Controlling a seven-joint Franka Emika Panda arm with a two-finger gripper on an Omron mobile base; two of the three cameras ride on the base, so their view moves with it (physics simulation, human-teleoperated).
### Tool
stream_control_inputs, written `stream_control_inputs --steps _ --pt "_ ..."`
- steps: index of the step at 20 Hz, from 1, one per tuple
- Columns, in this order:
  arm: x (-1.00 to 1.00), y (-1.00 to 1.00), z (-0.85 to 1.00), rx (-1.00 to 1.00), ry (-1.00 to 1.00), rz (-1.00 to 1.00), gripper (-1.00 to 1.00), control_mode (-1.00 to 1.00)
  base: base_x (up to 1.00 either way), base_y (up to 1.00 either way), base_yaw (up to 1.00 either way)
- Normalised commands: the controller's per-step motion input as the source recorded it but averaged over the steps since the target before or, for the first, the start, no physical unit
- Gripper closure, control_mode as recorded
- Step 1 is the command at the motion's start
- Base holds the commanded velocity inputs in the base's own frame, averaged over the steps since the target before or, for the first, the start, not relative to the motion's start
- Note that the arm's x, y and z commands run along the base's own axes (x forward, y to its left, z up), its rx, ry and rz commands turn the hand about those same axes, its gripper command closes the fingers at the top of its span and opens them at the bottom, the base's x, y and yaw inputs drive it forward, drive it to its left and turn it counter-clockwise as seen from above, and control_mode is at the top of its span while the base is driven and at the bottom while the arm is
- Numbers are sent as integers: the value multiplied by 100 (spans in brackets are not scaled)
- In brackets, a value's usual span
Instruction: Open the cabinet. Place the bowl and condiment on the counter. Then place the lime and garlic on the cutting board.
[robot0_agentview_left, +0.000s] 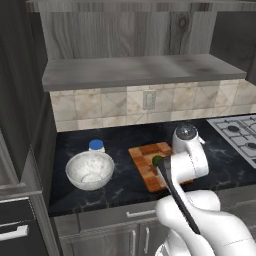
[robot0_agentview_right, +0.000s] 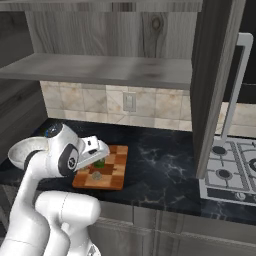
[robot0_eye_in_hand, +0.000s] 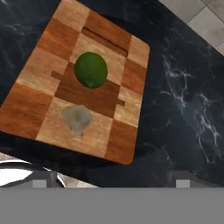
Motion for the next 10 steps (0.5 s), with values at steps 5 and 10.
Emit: stream_control_inputs --steps 5,10 --pt "-80 -5 26 1 -41 0 -100 -100 0 0 0" --pt "-75 -8 39 1 -44 0 -100 -100 0 0 0"
